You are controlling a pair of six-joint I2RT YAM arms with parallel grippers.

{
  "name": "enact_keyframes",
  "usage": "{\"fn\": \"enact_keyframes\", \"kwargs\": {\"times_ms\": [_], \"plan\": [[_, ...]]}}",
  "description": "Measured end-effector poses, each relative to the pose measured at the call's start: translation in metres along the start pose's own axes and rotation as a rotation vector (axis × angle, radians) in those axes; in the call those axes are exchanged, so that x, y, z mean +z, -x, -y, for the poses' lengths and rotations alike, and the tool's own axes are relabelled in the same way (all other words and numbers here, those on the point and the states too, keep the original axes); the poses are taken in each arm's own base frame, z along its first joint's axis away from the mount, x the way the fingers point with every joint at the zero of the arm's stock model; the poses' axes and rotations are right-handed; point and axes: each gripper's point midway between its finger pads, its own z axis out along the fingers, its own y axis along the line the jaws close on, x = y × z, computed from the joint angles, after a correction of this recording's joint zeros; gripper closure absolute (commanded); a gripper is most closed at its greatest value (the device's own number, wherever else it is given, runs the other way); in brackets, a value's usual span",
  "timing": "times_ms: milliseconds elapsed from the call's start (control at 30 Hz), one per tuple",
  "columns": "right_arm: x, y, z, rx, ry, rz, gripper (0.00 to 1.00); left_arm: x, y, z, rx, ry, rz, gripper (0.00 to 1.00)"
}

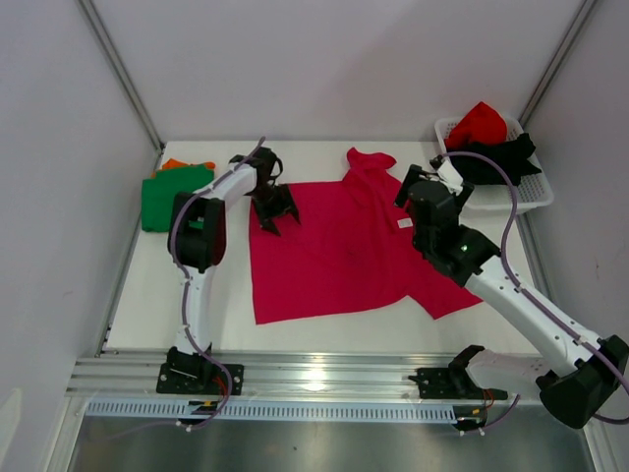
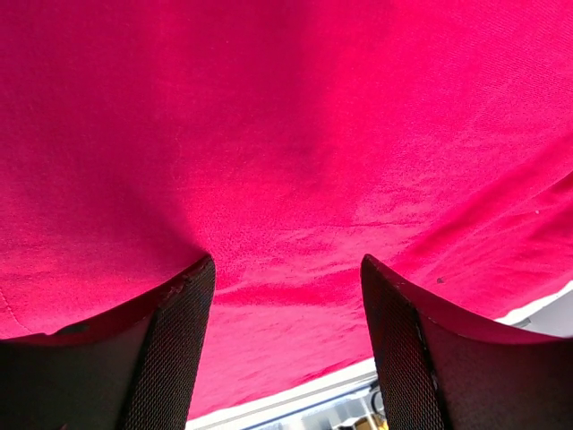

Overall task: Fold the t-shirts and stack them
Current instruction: Flatten out the tshirt

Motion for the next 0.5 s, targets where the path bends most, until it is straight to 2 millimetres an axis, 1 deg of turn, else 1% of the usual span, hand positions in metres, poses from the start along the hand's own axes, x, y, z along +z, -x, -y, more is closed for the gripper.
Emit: {"fn": "enact_keyframes", "kwargs": {"times_ms": [33,100,133,267,367,500], "plan": [[0.0,0.0,0.0,0.0,-0.001,-0.001,0.2,0.0,0.0,-0.002,-0.005,0.003,-0.002,0.31],[0.0,0.001,0.0,0.0,0.001,-0.001,0.2,-0.001,-0.001,-0.007,-0.016,0.008,-0.007,0.36],[0.0,0.001,0.001,0.0,0.0,-0.001,0.2,-0.001,-0.002,-0.01,-0.021,0.01,-0.009,0.37],[-0.002,0.003,0.004,0.005,-0.004,0.003,0.2,-0.007,-0.012,-0.025,-0.047,0.024,-0.02,0.37],[-0.005,0.009,0.008,0.019,-0.006,0.014,0.2,-0.01,-0.019,-0.037,-0.059,0.054,-0.018,0.37],[-0.007,0.016,0.015,0.036,-0.014,0.028,0.2,-0.017,-0.022,-0.051,-0.061,0.11,0.011,0.37]]}}
